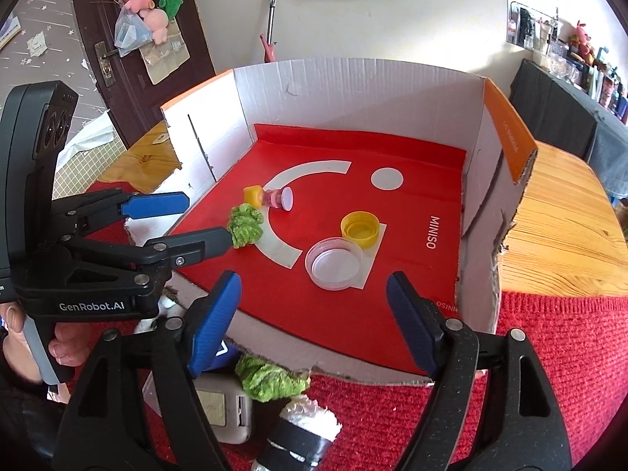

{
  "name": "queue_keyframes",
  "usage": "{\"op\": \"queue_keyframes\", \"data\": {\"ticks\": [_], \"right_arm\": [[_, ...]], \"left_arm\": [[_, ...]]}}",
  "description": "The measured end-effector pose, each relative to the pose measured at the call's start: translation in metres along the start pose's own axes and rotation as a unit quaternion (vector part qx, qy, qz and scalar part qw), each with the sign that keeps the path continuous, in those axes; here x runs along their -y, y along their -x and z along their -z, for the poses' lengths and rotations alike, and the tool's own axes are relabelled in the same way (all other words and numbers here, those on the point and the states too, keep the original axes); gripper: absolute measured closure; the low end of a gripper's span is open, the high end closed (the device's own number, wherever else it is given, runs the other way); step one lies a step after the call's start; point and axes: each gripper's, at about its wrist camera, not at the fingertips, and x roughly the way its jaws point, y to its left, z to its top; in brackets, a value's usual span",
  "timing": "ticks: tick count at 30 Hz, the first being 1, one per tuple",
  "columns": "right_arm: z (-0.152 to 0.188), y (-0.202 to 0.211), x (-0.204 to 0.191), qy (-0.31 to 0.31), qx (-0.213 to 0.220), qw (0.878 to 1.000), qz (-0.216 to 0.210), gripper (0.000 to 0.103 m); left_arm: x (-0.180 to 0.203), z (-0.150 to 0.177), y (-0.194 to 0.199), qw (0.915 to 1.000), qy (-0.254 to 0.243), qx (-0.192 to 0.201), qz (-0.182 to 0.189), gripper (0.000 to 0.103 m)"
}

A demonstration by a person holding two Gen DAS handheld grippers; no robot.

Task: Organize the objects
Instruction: 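Withdraw both grippers from the box toward the remaining items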

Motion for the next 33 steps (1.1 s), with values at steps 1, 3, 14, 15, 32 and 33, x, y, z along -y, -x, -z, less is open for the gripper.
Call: {"op": "queue_keyframes", "data": {"ticks": [1,3,14,15,32,33], "right_arm": [[0.000,0.001,0.000,0.000,0.001,1.000,0.000,0.027],[0.001,0.004,-0.001,0.001,0.003,1.000,0.001,0.024],[0.007,0.020,-0.010,0.012,0.017,1.000,0.008,0.020],[0.008,0.021,-0.010,0.012,0.018,1.000,0.008,0.020],[0.022,0.039,-0.020,0.012,0.029,1.000,0.004,0.020],[0.023,0.039,-0.021,0.012,0.029,1.000,0.004,0.020]], "left_arm": [[0.001,0.001,0.001,1.0000,-0.002,0.002,0.000,0.026],[0.001,0.003,0.005,0.9999,-0.005,0.008,-0.005,0.023],[-0.008,0.010,0.020,0.9997,0.010,0.020,-0.009,0.016],[-0.009,0.011,0.021,0.9997,0.012,0.020,-0.009,0.015],[-0.013,0.024,0.033,0.9995,0.022,0.022,-0.007,0.013],[-0.013,0.024,0.033,0.9995,0.022,0.022,-0.007,0.013]]}}
